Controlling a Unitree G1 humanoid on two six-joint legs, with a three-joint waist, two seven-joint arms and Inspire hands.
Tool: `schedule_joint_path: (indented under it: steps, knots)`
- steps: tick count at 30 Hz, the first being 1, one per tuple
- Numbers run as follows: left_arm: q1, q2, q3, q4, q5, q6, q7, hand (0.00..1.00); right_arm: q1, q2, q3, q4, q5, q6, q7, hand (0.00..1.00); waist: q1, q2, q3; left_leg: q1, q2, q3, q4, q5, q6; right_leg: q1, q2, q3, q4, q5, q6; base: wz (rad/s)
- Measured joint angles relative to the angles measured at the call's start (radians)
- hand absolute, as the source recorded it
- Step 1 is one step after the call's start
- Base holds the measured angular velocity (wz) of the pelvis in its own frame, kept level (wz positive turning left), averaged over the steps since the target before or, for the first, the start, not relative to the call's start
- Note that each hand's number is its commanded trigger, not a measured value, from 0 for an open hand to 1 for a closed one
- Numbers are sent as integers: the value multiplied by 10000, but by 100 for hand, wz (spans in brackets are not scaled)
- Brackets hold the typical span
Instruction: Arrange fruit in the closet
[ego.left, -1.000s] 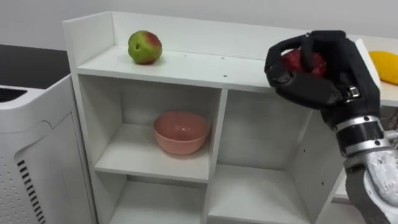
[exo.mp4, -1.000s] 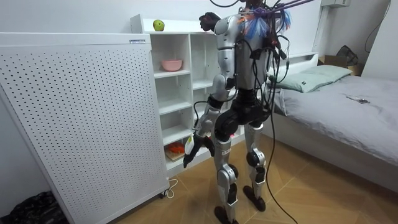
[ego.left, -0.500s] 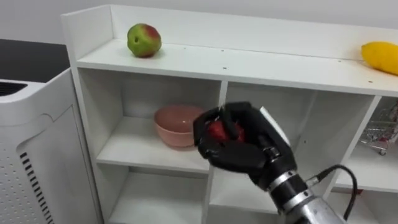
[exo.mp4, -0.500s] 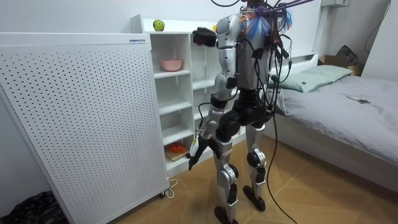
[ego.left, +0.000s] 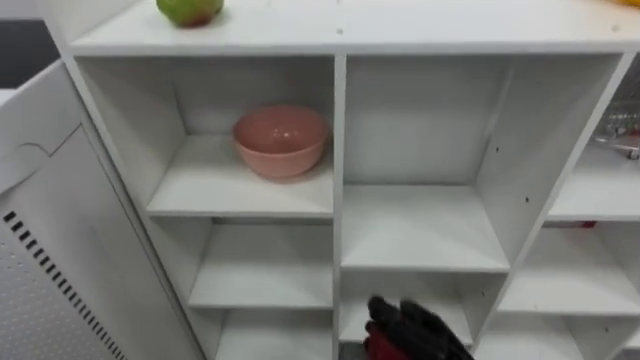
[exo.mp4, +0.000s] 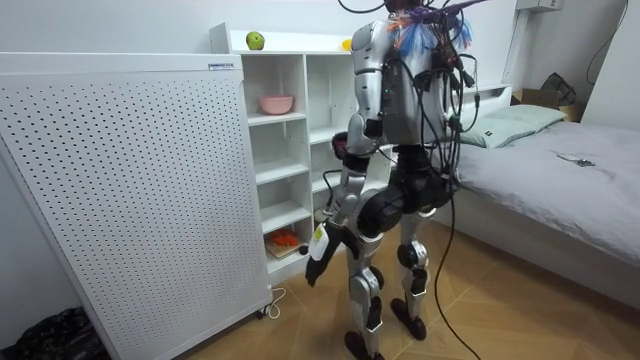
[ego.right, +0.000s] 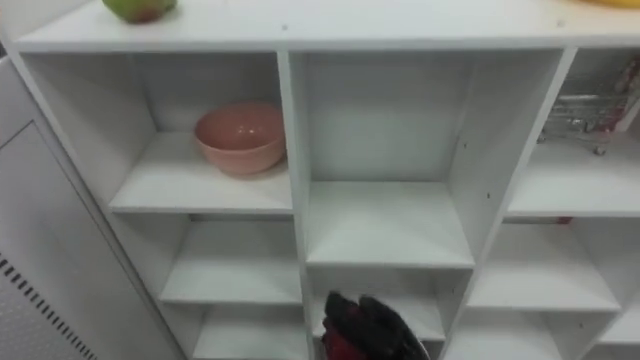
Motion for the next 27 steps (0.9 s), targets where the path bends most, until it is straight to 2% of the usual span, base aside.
schedule_joint_path:
  steps: [3,5,10,14,18,21,27]
  knots:
    - [67,-12,-197,-120,-74,-13,172,0,-34,63,-297,587,1580,69,-215,100,29,-59,59,-497,-80,-1,99,125,25,-592,-129,4,280,-67,-22,8]
    - [102,-22,-603,-327,-64,-4,312,0,-206,29,-511,845,2719,61,-341,100,114,-106,89,-1119,-135,1,137,295,26,-1327,-138,168,455,2,-40,0]
    - [119,-70,-1047,-331,-62,135,343,0,-623,-54,-830,1526,3775,127,-387,100,238,-119,98,-1755,-110,161,83,481,23,-2093,-101,355,475,186,-109,-10]
    - [110,-55,-1402,-567,-309,351,335,0,-1168,-303,-1456,2065,4675,370,-320,100,224,-108,101,-2330,-104,216,144,538,64,-2647,-109,358,468,304,-123,-3]
    - [73,-35,-1572,-722,-495,426,321,0,-1987,-482,-1895,2726,4950,474,-322,100,237,-121,110,-2577,-145,288,161,559,99,-2968,-171,388,598,352,-111,0]
    - [36,6,-1606,-735,-844,426,338,0,-2584,-709,-2164,2786,5225,563,-355,100,221,-165,141,-2853,-161,552,204,566,147,-3361,-300,419,798,280,-103,-1]
    - [7,105,-1897,-725,-1263,438,342,0,-2659,-1024,-2734,2814,5247,585,-636,100,232,-174,197,-3131,-200,599,478,518,226,-3504,-482,256,1133,6,-56,18]
